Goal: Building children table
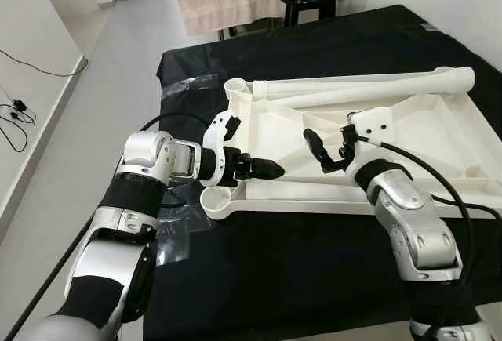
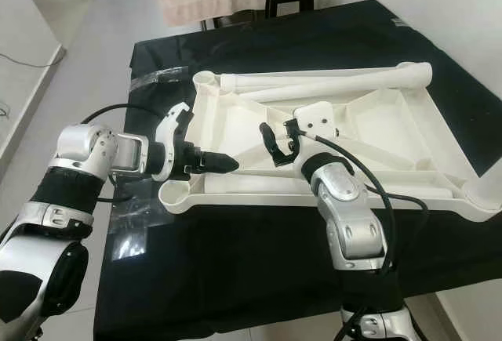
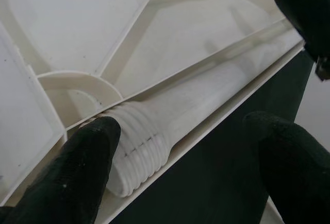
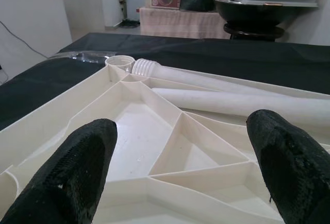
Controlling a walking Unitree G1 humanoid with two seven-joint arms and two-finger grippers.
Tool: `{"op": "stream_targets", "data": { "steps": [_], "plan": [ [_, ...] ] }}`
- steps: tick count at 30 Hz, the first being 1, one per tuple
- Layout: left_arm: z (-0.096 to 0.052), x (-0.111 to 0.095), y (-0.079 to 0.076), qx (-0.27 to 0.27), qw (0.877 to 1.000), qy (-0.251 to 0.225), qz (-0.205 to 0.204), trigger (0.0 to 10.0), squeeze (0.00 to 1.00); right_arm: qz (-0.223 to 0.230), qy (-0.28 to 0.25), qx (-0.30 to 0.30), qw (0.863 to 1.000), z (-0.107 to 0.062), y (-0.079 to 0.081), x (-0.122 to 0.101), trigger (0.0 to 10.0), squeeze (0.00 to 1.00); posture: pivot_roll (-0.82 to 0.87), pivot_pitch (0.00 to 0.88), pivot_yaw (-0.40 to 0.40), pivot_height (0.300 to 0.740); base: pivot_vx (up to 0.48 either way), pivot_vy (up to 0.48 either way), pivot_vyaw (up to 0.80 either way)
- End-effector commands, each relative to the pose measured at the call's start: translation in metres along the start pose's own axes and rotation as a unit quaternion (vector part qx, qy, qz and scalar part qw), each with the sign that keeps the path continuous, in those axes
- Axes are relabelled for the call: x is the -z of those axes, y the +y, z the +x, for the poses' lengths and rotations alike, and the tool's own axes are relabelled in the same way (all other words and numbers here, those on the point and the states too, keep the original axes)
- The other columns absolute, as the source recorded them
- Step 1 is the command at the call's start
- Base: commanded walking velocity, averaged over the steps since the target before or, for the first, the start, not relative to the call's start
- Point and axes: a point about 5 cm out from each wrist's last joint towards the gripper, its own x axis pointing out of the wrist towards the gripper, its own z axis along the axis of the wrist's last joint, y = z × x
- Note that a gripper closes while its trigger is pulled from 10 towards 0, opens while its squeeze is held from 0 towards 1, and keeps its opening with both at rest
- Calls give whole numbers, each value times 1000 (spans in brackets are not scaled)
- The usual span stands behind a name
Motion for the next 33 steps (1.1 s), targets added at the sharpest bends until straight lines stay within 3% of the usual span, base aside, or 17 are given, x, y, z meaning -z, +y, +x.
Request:
{"op": "stream_targets", "data": {
  "steps": [1, 12, 15, 19, 27, 33],
  "plan": [
    [-3, 13, 10, -26, 999, 30, -9, 10000, 0, 1, 8, -7, 1000, 1, 4, 3, 10000, 0, -92, 134, 108, 740, 0, 0, 0],
    [-8, 17, 11, -55, 998, 36, 13, 10000, 0, 3, 8, -9, 1000, 1, 6, 3, 10000, 0, -90, 133, 108, 740, 0, 0, 0],
    [-10, 11, 15, -75, 997, 7, 29, 10000, 0, 4, 7, -9, 1000, 1, 6, 3, 10000, 0, -91, 133, 109, 740, 0, 0, 0],
    [-13, 6, 16, -88, 996, -10, 16, 10000, 0, 4, 7, -10, 1000, 1, 7, 3, 10000, 0, -90, 132, 108, 740, 0, 0, 0],
    [-14, 2, 4, -66, 997, -18, 18, 10000, 0, 4, 8, -11, 1000, 1, 7, 3, 10000, 0, -88, 132, 107, 740, 0, 0, 0],
    [-6, 11, 0, -47, 999, -2, 6, 10000, 0, 5, 6, -11, 1000, 2, 8, 3, 10000, 0, -90, 133, 107, 740, 0, 0, 0]
  ]
}}
